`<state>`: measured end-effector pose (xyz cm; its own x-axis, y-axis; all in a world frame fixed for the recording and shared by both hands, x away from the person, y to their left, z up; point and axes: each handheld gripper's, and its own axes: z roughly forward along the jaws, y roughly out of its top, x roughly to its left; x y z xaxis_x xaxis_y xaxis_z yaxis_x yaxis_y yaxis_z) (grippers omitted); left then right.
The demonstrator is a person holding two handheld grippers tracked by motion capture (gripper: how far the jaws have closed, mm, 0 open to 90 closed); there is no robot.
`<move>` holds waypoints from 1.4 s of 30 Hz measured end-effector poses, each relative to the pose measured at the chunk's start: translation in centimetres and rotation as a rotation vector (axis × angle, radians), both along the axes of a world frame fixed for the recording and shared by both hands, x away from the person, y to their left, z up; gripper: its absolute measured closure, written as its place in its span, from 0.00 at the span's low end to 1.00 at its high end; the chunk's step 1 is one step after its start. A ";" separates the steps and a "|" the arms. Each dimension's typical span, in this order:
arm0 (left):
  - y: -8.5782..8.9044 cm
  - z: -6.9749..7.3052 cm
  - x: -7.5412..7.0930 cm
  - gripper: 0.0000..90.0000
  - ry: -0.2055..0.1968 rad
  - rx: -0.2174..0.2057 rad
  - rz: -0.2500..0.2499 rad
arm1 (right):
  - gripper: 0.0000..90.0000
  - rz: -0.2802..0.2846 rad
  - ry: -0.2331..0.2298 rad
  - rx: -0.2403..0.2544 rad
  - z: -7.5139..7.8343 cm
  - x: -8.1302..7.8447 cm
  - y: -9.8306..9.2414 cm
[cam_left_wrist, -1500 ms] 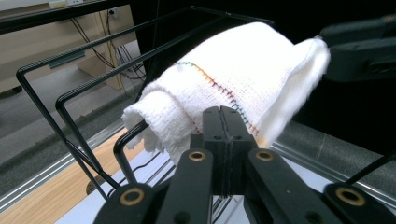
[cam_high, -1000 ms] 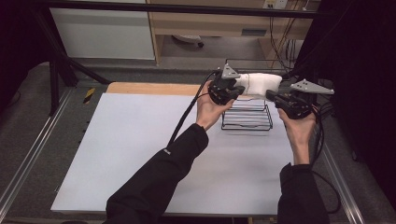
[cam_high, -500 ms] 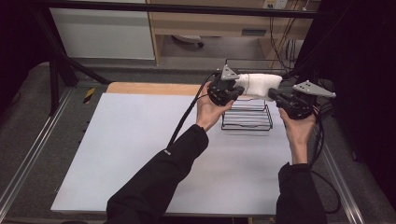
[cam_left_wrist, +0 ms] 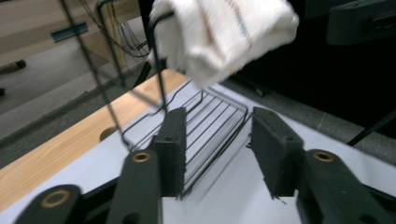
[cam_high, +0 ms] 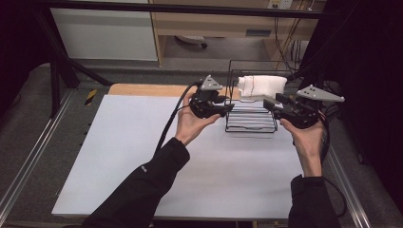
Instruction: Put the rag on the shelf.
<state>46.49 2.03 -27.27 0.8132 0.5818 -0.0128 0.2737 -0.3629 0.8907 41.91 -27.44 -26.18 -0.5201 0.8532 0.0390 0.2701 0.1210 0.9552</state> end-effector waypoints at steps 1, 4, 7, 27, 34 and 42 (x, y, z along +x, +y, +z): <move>0.6 -0.3 -0.2 0.56 0.007 0.003 0.006 | 0.40 0.002 0.004 -0.004 -0.2 -0.1 0.2; 2.6 -1.1 -0.7 0.48 0.021 0.011 0.025 | 0.29 0.010 0.024 -0.008 -0.8 -0.3 0.9; 4.7 -2.1 -1.2 0.40 0.048 0.014 0.043 | 0.21 0.022 0.048 -0.009 -1.7 -0.5 1.5; 18.3 -10.1 -6.3 0.09 0.132 0.048 0.204 | 0.04 0.093 0.147 -0.025 -8.7 -2.6 4.1; 21.5 -12.8 -7.9 0.09 0.161 0.054 0.233 | 0.04 0.119 0.197 -0.012 -11.5 -3.5 3.9; 24.5 -14.8 -9.4 0.09 0.188 0.044 0.255 | 0.03 0.130 0.270 -0.019 -14.9 -4.6 3.0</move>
